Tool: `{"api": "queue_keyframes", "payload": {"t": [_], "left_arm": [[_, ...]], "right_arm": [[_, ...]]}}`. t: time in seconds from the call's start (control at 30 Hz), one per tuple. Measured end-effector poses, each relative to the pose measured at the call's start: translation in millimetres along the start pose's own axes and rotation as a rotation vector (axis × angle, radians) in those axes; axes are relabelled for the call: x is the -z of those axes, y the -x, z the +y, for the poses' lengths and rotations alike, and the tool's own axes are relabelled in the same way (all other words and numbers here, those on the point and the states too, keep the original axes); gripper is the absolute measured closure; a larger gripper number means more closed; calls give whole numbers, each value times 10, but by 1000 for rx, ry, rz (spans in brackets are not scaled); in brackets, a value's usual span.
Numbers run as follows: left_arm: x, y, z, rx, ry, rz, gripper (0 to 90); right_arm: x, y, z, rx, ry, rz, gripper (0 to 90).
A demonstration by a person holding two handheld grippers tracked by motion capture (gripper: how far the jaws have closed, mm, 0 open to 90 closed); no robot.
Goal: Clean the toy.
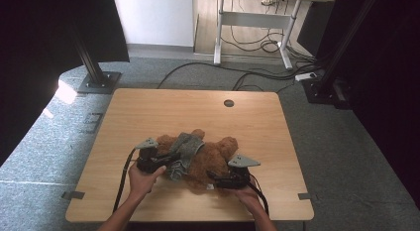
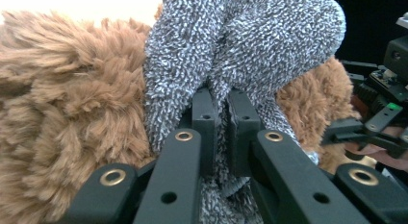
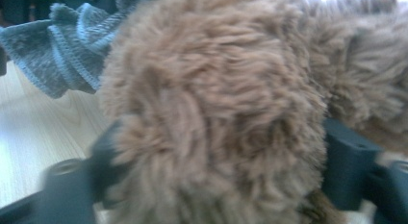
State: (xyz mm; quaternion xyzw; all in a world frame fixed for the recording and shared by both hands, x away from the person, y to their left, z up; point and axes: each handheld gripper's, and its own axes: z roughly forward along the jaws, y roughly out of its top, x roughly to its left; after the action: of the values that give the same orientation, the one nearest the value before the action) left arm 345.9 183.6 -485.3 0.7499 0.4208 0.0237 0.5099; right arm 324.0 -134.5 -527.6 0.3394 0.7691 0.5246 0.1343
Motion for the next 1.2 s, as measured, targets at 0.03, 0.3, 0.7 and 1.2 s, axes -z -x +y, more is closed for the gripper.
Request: {"api": "queue_keyframes", "payload": {"t": [0.03, 0.3, 0.7, 1.2], "left_arm": [[8, 7, 4, 7, -3, -6, 836], [-74, 337, 425, -35, 1, -45, 827], [-916, 695, 754, -88, -170, -38, 822], [-327, 318, 565, -71, -142, 42, 824]], "right_arm": [[6, -17, 0, 22, 7, -6, 345], [12, -35, 11, 94, 24, -22, 445], [24, -84, 11, 166, 7, -51, 458], [23, -91, -21, 183, -11, -72, 479]]}}
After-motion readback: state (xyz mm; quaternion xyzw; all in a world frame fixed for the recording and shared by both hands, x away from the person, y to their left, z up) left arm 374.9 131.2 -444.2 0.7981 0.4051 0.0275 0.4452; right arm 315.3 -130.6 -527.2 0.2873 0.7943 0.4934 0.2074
